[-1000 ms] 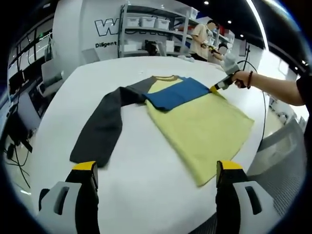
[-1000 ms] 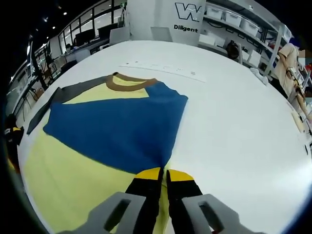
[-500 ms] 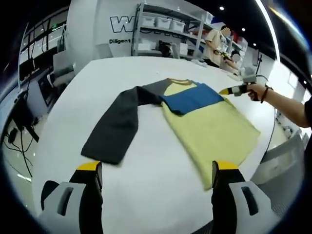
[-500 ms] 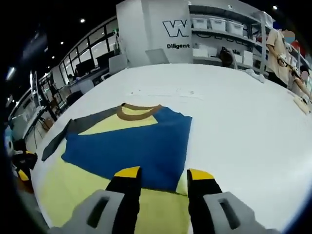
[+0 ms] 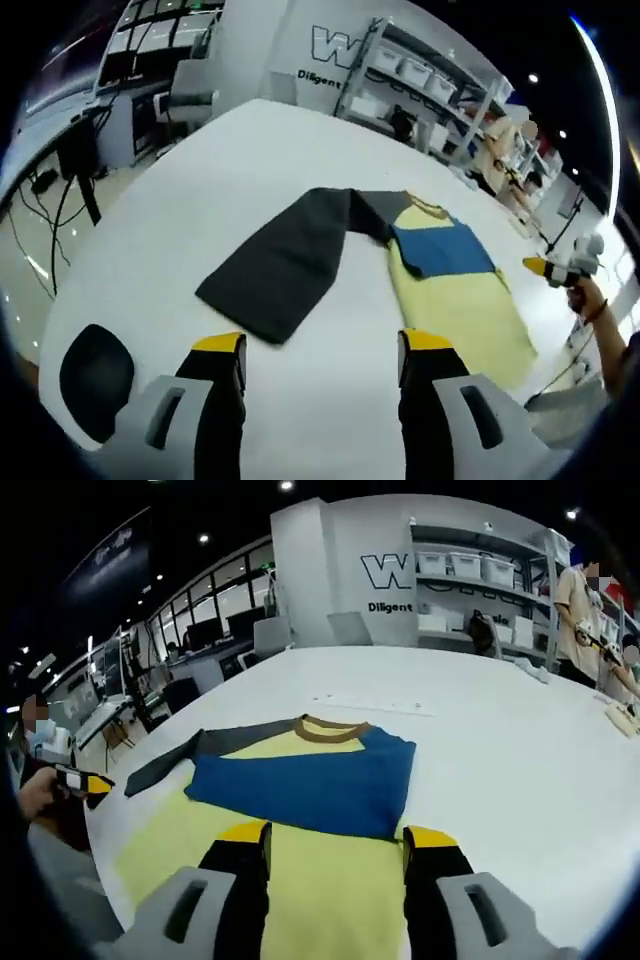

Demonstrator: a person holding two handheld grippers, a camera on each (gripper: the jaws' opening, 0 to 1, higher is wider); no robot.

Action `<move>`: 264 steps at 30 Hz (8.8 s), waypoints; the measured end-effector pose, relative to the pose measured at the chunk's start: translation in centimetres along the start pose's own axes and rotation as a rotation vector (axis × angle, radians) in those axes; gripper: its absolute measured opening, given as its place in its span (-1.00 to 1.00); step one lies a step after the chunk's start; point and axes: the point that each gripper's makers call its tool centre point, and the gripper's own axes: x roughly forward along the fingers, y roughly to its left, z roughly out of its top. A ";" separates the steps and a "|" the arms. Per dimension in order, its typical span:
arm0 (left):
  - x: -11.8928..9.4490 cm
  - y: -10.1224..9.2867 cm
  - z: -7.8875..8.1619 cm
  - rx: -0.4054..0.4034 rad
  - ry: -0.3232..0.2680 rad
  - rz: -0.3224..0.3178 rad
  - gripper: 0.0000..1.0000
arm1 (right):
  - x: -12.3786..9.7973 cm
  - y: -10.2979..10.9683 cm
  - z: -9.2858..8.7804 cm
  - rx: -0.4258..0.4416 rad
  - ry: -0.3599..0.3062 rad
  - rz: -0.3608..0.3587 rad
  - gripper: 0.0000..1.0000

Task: Fold the garment on the visible template until the final outline fits inside the template.

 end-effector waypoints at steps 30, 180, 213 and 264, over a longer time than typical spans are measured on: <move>2.2 3.0 -1.6 -0.185 0.080 0.207 -0.63 | -6.8 1.4 1.9 -0.154 -0.076 -0.123 -0.14; 7.5 0.3 18.0 0.543 0.089 0.031 -1.00 | -9.2 8.4 -3.5 -0.163 0.150 0.151 0.98; 10.2 -16.6 18.7 0.559 -0.004 -0.308 -1.00 | -9.5 8.0 -4.1 -0.151 0.164 0.130 0.98; 14.9 -38.0 7.9 0.820 0.119 -0.665 -1.00 | -9.7 6.5 -4.5 -0.135 0.190 0.087 0.98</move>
